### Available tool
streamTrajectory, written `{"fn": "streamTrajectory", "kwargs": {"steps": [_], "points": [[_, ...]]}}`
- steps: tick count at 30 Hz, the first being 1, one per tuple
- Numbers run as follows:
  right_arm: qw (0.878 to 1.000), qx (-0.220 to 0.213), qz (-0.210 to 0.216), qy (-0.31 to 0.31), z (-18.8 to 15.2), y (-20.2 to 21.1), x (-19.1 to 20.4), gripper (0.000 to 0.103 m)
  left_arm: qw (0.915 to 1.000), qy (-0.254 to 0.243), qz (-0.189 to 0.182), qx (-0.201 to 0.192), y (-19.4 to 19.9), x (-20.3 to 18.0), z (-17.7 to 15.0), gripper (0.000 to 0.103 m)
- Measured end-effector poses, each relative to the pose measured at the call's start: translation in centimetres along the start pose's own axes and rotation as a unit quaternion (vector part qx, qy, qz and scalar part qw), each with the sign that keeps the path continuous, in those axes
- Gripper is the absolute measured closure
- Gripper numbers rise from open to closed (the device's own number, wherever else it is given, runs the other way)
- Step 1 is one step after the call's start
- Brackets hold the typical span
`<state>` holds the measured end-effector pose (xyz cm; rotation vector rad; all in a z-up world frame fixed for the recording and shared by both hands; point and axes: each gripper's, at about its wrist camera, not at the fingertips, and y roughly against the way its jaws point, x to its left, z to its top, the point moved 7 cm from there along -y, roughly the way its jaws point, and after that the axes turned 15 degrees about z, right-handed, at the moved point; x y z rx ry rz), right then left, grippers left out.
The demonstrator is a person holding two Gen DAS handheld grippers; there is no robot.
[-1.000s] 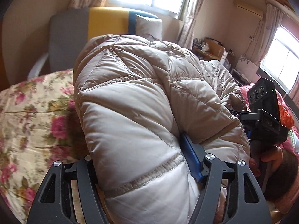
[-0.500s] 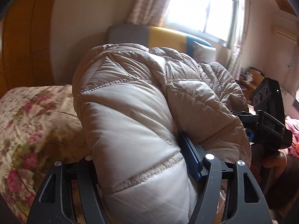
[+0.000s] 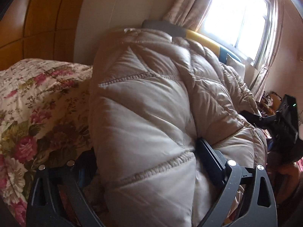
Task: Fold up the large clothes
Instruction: 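Lower the rolled bundle onto the bedspread and open both grippers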
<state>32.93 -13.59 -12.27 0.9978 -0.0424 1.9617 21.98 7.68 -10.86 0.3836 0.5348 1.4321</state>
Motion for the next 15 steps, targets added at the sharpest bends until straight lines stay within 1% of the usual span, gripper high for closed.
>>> {"fn": "streamTrajectory", "kwargs": {"steps": [1, 2, 4, 5, 6, 7, 9, 10, 11, 12, 13, 14, 15], "points": [[0.999, -0.015, -0.022, 0.034, 0.7, 0.6, 1.6, 0.002, 0.9999, 0.004, 0.002, -0.010, 0.5, 0.0, 0.0, 0.008], [0.996, -0.038, -0.040, 0.075, 1.8, 1.7, 3.0, 0.002, 0.9998, 0.009, 0.003, -0.017, 1.0, -0.2, 0.1, 0.008], [0.983, -0.078, -0.079, 0.148, 4.3, 3.1, 5.8, 0.002, 0.9993, 0.021, 0.002, -0.031, 1.6, 0.0, 0.1, 0.008], [0.976, -0.087, -0.101, 0.170, 6.5, 2.2, 6.6, 0.002, 0.9990, 0.025, 0.004, -0.038, 1.9, 0.0, 0.2, 0.008], [0.973, -0.081, -0.115, 0.183, 8.1, 0.9, 7.3, 0.002, 0.9985, 0.027, 0.007, -0.048, 2.2, 0.1, 0.4, 0.008], [0.973, -0.065, -0.116, 0.188, 9.2, -1.6, 8.4, 0.002, 0.9977, 0.028, 0.010, -0.061, 2.9, 0.1, 0.5, 0.008], [0.974, -0.022, -0.120, 0.189, 11.2, -3.7, 8.0, 0.002, 0.9956, 0.026, 0.020, -0.088, 4.0, -0.1, 1.0, 0.007], [0.973, -0.007, -0.129, 0.190, 11.4, -4.5, 7.5, 0.002, 0.9948, 0.023, 0.024, -0.096, 4.4, -0.1, 1.2, 0.005], [0.970, 0.008, -0.147, 0.192, 11.4, -5.8, 7.3, 0.002, 0.9943, 0.019, 0.028, -0.101, 4.7, -0.3, 1.3, 0.004], [0.965, 0.028, -0.180, 0.187, 11.1, -6.9, 6.8, 0.002, 0.9941, 0.011, 0.035, -0.102, 4.7, -0.5, 1.2, 0.004], [0.959, 0.052, -0.219, 0.172, 10.9, -8.1, 4.9, 0.002, 0.9941, 0.001, 0.047, -0.098, 4.4, -0.6, 1.0, 0.004], [0.959, 0.067, -0.231, 0.152, 11.0, -9.6, 4.2, 0.002, 0.9944, -0.008, 0.056, -0.089, 3.9, -0.7, 0.8, 0.004], [0.962, 0.069, -0.230, 0.128, 10.8, -10.2, 2.4, 0.002, 0.9951, -0.010, 0.055, -0.081, 3.6, -0.8, 0.6, 0.004]]}}
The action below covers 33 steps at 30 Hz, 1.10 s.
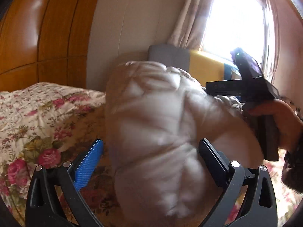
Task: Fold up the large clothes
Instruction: 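Lower the rolled bundle onto the bedspread and open both grippers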
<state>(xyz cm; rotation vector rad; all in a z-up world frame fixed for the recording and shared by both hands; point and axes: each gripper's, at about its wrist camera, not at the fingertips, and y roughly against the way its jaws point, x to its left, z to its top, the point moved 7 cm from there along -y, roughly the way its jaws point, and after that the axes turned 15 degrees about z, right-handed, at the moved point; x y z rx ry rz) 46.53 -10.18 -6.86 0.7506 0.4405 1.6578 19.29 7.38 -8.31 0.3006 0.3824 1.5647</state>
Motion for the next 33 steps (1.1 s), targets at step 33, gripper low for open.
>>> {"fn": "streamTrajectory", "kwargs": {"steps": [33], "points": [[0.996, -0.085, 0.017, 0.035, -10.8, 15.6, 3.2, 0.002, 0.9951, -0.048, 0.042, 0.076, 7.8, -1.3, -4.1, 0.004]]}}
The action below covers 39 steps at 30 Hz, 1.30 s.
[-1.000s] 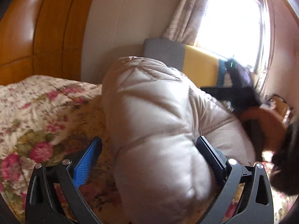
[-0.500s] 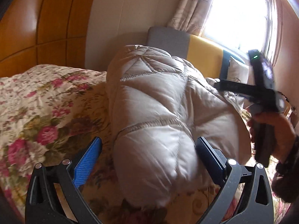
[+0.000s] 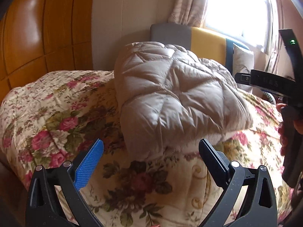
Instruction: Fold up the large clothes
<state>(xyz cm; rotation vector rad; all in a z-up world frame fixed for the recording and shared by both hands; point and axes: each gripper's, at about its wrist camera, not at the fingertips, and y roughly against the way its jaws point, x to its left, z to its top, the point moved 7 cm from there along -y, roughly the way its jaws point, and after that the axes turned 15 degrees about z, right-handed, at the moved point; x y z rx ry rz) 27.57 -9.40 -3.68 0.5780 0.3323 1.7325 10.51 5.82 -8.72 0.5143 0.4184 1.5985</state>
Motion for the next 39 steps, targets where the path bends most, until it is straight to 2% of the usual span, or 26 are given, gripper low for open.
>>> {"fn": "streamTrajectory", "kwargs": {"steps": [5, 10, 14, 17, 28, 39], "points": [[1.000, 0.024, 0.007, 0.017, -3.2, 1.5, 1.7, 0.002, 0.9996, 0.023, 0.006, 0.015, 0.7, 0.7, -0.6, 0.004], [0.999, 0.006, -0.043, 0.028, -6.5, 3.9, 2.0, 0.002, 0.9983, 0.031, 0.048, 0.011, 1.6, 2.0, -1.1, 0.004], [1.000, 0.005, -0.030, 0.003, -9.0, 5.0, 2.2, 0.002, 0.9977, 0.031, 0.061, 0.000, 2.5, 2.6, -1.4, 0.004], [0.999, 0.007, -0.034, 0.010, -10.1, 5.3, 2.7, 0.002, 0.9974, 0.031, 0.065, -0.003, 2.9, 2.8, -1.4, 0.004], [0.999, -0.026, -0.022, 0.014, -9.7, 7.4, 3.7, 0.002, 0.9966, 0.021, 0.078, -0.018, 4.0, 2.6, -1.6, 0.004], [1.000, -0.017, -0.021, 0.014, -9.8, 7.2, 3.7, 0.002, 0.9966, 0.022, 0.079, -0.014, 3.8, 2.6, -1.7, 0.004]]}}
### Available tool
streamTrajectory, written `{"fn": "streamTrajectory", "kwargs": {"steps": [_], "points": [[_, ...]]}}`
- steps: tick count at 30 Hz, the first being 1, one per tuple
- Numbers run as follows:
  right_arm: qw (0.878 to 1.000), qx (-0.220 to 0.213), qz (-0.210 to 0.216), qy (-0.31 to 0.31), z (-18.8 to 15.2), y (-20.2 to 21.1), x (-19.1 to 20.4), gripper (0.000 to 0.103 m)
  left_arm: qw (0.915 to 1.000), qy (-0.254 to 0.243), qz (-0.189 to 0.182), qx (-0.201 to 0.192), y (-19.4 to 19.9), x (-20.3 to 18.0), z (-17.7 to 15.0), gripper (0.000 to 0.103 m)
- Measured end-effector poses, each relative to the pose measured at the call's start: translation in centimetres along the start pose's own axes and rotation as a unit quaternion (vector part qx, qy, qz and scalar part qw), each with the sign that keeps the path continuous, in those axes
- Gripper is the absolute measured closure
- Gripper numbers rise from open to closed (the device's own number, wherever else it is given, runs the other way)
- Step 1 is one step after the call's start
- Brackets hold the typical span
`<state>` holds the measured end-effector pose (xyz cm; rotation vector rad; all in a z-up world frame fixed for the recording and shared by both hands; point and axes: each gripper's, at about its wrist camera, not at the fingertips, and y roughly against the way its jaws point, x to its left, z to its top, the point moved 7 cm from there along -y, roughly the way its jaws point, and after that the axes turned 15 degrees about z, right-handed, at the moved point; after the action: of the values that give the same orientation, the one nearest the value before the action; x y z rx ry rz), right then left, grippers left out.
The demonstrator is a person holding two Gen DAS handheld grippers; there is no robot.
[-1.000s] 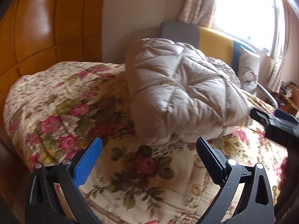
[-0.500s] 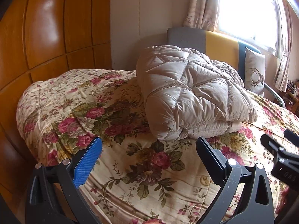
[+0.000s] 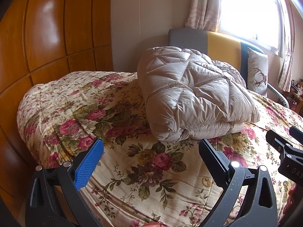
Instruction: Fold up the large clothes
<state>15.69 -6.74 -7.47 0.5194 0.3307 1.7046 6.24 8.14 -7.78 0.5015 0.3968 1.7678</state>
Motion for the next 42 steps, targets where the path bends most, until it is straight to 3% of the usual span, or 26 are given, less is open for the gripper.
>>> {"fn": "streamTrajectory", "kwargs": {"steps": [42], "points": [[1.000, 0.011, 0.009, -0.008, -0.55, -0.57, -0.15, 0.002, 0.9999, -0.003, 0.004, 0.011, -0.35, -0.28, -0.69, 0.004]]}}
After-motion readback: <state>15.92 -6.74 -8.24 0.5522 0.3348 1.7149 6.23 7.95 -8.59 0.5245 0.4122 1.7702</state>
